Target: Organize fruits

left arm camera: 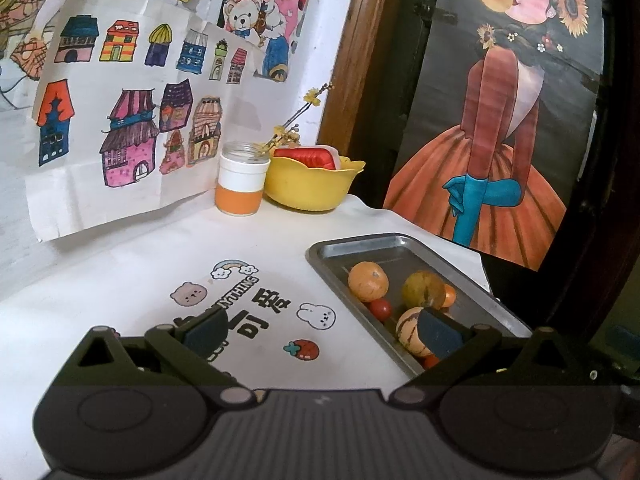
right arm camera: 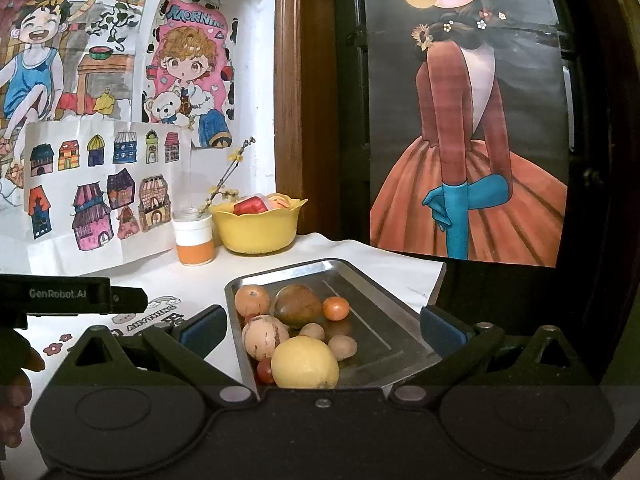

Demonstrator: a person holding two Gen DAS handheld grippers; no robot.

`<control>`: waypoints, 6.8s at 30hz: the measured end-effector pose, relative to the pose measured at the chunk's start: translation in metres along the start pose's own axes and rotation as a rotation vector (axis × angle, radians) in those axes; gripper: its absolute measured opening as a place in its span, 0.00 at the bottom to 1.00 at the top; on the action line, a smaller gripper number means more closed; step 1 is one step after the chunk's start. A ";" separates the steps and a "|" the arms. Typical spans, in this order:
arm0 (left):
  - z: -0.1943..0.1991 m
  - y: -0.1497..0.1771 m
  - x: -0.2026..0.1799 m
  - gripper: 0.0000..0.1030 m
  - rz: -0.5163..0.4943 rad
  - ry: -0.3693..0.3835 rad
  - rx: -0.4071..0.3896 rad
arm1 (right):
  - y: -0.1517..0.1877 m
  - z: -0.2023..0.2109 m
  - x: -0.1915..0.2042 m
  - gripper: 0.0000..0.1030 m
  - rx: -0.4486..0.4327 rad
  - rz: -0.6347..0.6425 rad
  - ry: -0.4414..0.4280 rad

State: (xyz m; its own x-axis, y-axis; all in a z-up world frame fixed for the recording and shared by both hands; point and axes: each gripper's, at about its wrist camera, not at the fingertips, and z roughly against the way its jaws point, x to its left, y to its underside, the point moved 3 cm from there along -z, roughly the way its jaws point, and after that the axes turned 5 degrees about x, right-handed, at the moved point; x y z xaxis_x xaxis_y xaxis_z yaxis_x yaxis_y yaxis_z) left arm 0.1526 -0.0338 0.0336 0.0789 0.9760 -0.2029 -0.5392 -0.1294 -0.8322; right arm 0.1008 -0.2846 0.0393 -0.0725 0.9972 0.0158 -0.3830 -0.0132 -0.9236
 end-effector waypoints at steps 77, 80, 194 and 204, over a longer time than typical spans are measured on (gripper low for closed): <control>0.040 0.024 0.027 1.00 -0.011 -0.016 -0.027 | 0.018 0.030 0.029 0.99 0.010 0.017 -0.006; 0.041 0.025 0.028 1.00 -0.010 -0.017 -0.028 | 0.018 0.032 0.032 0.99 0.010 0.018 -0.011; 0.095 0.083 0.074 1.00 0.014 -0.085 0.012 | 0.057 0.072 0.080 0.99 0.038 0.047 -0.067; 0.094 0.086 0.076 1.00 0.018 -0.084 0.014 | 0.056 0.072 0.079 0.99 0.038 0.048 -0.068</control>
State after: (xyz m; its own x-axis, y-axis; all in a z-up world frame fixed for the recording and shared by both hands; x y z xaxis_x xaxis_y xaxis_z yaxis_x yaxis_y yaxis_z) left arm 0.0331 0.0457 -0.0044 -0.0017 0.9848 -0.1734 -0.5514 -0.1456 -0.8214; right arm 0.0072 -0.2114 0.0164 -0.1529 0.9882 -0.0007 -0.4118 -0.0644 -0.9090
